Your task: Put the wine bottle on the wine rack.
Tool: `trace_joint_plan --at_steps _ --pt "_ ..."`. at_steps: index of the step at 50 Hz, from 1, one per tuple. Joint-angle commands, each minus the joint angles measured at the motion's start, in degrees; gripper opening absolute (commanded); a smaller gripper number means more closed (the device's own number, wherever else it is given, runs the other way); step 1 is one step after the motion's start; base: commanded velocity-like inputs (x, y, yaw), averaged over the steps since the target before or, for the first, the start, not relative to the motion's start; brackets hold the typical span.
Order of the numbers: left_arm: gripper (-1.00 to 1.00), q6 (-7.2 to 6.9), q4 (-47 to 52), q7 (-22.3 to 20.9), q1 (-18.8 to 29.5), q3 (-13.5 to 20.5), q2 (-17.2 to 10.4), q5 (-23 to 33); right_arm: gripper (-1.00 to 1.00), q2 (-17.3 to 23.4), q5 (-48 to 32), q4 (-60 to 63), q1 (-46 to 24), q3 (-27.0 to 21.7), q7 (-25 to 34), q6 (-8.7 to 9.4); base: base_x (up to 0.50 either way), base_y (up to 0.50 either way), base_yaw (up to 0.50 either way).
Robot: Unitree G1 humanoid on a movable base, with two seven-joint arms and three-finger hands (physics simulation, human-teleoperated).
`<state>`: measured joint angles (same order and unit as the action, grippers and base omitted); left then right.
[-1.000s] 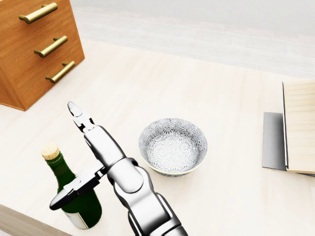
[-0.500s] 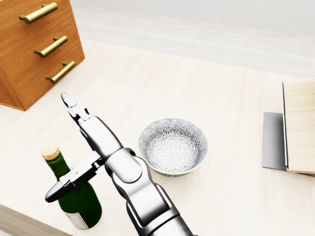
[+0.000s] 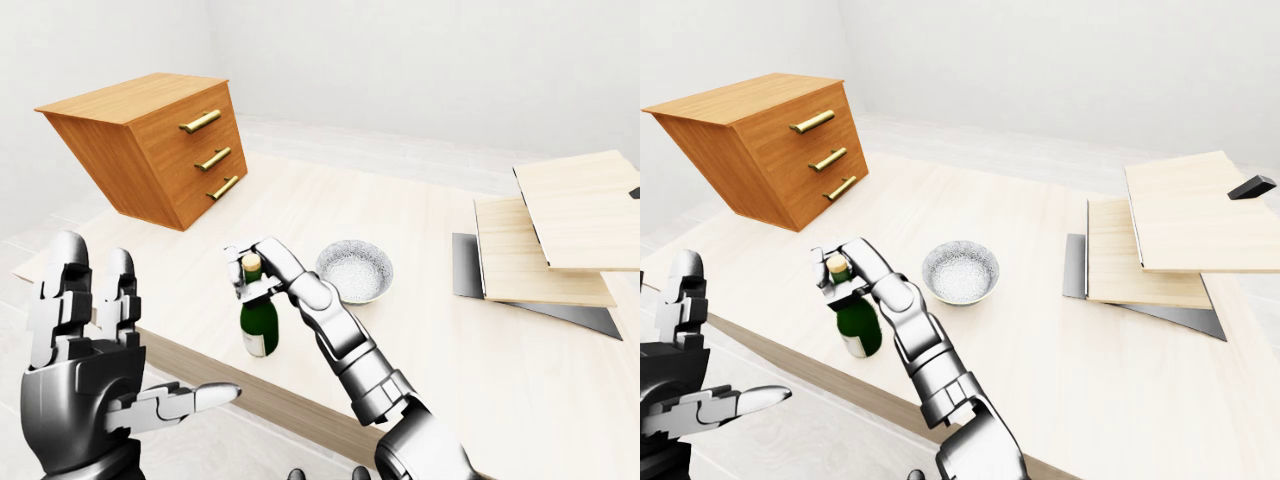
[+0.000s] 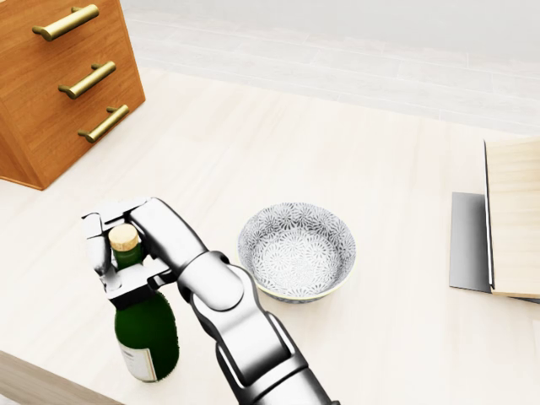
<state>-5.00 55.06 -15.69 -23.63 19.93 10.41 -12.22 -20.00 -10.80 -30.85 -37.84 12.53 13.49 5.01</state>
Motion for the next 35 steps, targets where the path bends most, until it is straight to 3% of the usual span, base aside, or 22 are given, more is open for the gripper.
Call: trace_joint_plan --at_steps 1,25,35 --pt "1.00 0.00 -0.56 -0.23 0.02 -0.22 0.06 0.26 -1.00 0.00 -0.40 -0.12 0.17 0.31 -1.86 -0.01 0.00 0.00 0.00" --pt "1.00 0.00 -2.04 0.04 -0.13 -1.32 -0.15 0.83 -1.00 0.00 0.70 0.70 0.97 0.04 -2.33 -0.01 0.00 0.00 0.00" --pt "1.00 0.00 -3.35 0.04 -0.14 -1.50 -0.49 0.78 -1.00 0.00 1.30 6.38 2.35 0.87 -2.90 -0.01 0.00 0.00 0.00"
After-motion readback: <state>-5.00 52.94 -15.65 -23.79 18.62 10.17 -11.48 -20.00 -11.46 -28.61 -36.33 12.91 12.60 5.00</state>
